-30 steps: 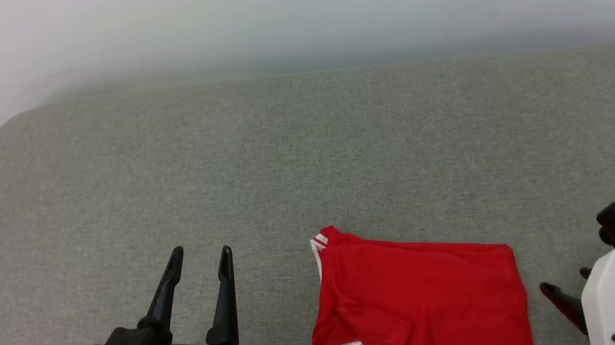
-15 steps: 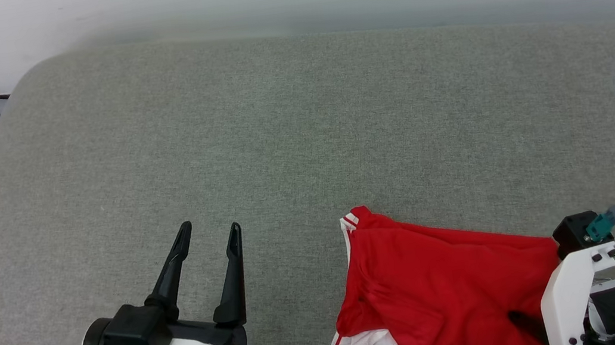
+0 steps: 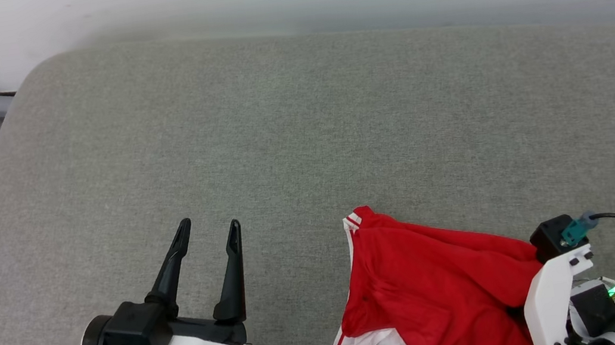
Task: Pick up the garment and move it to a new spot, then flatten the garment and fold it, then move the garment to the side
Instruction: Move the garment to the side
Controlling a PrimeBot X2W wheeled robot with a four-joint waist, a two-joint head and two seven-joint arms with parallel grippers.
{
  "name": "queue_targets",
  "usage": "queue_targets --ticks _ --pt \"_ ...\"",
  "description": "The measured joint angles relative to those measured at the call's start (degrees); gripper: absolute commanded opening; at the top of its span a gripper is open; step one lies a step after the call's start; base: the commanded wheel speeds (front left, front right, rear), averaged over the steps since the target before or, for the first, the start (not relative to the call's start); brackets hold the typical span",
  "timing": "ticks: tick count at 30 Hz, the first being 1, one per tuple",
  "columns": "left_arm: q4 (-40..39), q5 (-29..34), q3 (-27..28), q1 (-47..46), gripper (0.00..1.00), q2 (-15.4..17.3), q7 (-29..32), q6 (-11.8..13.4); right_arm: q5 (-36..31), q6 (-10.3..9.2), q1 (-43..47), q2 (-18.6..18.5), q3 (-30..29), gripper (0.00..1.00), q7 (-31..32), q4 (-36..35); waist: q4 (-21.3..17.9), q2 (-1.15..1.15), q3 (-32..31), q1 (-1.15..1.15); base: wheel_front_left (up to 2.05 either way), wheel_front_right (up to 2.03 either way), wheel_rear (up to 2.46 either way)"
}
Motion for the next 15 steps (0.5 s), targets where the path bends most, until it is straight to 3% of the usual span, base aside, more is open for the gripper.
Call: queue_targets --ticks 6,15 --pt "-0.4 -0.1 -0.8 0.4 1.00 0.0 0.0 0.0 0.3 0.02 -2.7 -4.1 3.6 0.00 -2.3 -1.3 -2.3 0.00 -0.8 0.00 0.00 0.00 0.00" --pt "-1.3 0.5 -4.7 -1.7 1.00 0.1 0.0 0.0 -4.1 -0.01 -12.6 -23.5 12.9 0.00 -5.9 -5.9 -9.0 0.00 0.9 0.00 0.00 0.00 0.00"
